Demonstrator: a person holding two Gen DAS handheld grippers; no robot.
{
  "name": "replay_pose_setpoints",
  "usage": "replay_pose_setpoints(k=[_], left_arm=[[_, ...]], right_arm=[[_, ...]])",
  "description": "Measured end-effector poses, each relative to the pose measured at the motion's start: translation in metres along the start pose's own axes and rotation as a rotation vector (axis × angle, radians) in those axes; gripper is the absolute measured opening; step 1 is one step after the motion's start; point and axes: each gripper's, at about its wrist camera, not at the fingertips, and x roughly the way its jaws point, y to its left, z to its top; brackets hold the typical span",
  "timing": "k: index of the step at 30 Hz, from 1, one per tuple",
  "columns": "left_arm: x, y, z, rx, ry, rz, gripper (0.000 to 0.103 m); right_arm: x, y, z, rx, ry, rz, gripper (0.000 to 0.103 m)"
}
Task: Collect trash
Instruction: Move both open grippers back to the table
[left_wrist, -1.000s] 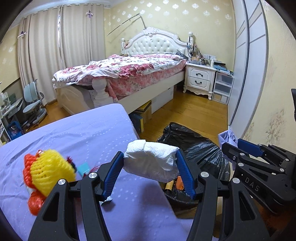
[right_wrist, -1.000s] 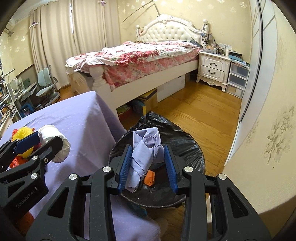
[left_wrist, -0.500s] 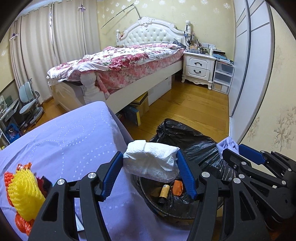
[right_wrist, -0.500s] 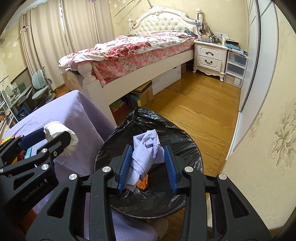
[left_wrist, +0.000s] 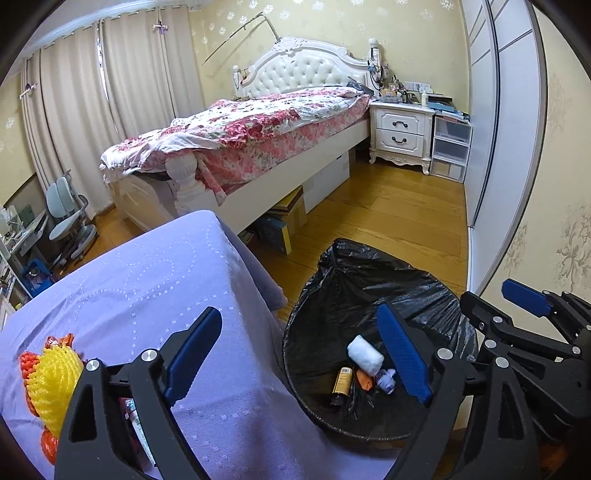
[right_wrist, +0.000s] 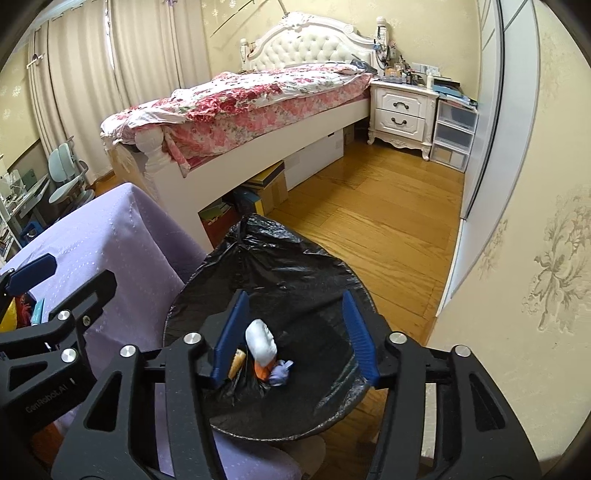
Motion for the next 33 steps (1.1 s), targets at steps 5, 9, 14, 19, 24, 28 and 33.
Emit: replay_pose_setpoints(k=[5, 9, 14, 19, 24, 28, 33], left_arm=[[-0.009, 0.006, -0.003, -0.03, -0.005, 0.008, 0.087], [-0.019, 0.011, -0.01, -0.039, -0.001, 0.019, 0.087], [-0.036, 0.02, -0.018, -0.055, -0.009, 0.037, 0.087], [-0.056, 0.038, -0.034, -0.076, -0.013, 0.067, 0.087], [-0.074, 0.064, -0.057, -0.114, 0.003, 0.111, 0.087], [-0.087, 0.084, -0.073, -0.153, 0.016, 0.151, 0.087], [-0.101, 0.109, -0.092, -0.201, 0.025, 0.203, 0.089]], right_arm=[[-0.01, -0.003, -0.002, 0.014, -0.015, -0.013, 0.07], [-0.021, 0.001, -0.004, 0.013, -0.031, -0.025, 0.079], [-0.035, 0.01, -0.009, 0.024, -0.034, -0.015, 0.084], [-0.051, 0.031, -0.017, -0.013, -0.036, 0.002, 0.085], [-0.066, 0.051, -0.027, -0.009, -0.032, 0.067, 0.087], [-0.077, 0.077, -0.039, -0.034, -0.03, 0.111, 0.089], [-0.085, 0.109, -0.052, -0.082, -0.017, 0.157, 0.092]])
